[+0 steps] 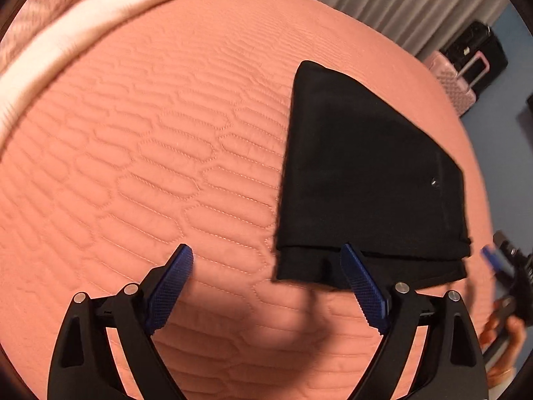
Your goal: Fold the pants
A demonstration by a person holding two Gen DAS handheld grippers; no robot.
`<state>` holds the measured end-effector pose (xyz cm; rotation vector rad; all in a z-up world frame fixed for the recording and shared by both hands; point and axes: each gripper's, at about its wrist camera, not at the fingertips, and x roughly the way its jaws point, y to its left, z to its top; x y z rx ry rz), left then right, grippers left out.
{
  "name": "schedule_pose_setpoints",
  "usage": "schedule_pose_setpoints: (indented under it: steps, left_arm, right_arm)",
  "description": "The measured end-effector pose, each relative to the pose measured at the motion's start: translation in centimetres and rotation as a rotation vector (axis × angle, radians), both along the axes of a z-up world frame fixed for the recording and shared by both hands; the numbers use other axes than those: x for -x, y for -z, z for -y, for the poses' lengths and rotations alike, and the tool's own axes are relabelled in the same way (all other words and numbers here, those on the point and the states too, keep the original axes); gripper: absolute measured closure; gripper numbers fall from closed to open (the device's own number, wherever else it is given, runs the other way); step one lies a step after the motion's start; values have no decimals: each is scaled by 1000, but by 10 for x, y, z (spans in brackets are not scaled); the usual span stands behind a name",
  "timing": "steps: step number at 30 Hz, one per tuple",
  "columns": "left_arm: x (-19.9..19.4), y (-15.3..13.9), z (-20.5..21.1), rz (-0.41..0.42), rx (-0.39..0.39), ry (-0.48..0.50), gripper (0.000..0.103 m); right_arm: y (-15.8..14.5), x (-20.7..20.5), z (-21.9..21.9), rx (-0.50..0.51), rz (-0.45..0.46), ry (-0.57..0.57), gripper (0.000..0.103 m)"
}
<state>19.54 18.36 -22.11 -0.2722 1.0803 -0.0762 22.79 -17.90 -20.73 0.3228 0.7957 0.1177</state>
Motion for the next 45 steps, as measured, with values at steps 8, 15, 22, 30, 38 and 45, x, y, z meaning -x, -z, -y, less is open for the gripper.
schedule_pose_setpoints:
  steps: [8, 15, 22, 30, 38, 45]
  left_arm:
    - [-1, 8, 11, 19, -258, 47, 7]
    - [41, -2, -25, 14, -299, -28, 9]
    - [41, 27, -16, -40, -230, -40, 9]
    - [30, 28, -19, 1, -187, -48, 9]
    - [41, 23, -31, -12, -164, -22, 9]
    - [65, 19, -55, -31, -183, -63, 9]
  right_arm:
    - [8, 35, -48, 235, -30, -64, 34]
    - [-14, 28, -215, 504, 180, -650, 54]
    - [24, -5, -301, 650, 158, -901, 63]
    - [26, -30, -295, 558, 73, -1002, 63]
    - [29, -21, -305, 630, 103, -1088, 65]
    - [15, -14, -307, 534, 72, -1065, 94]
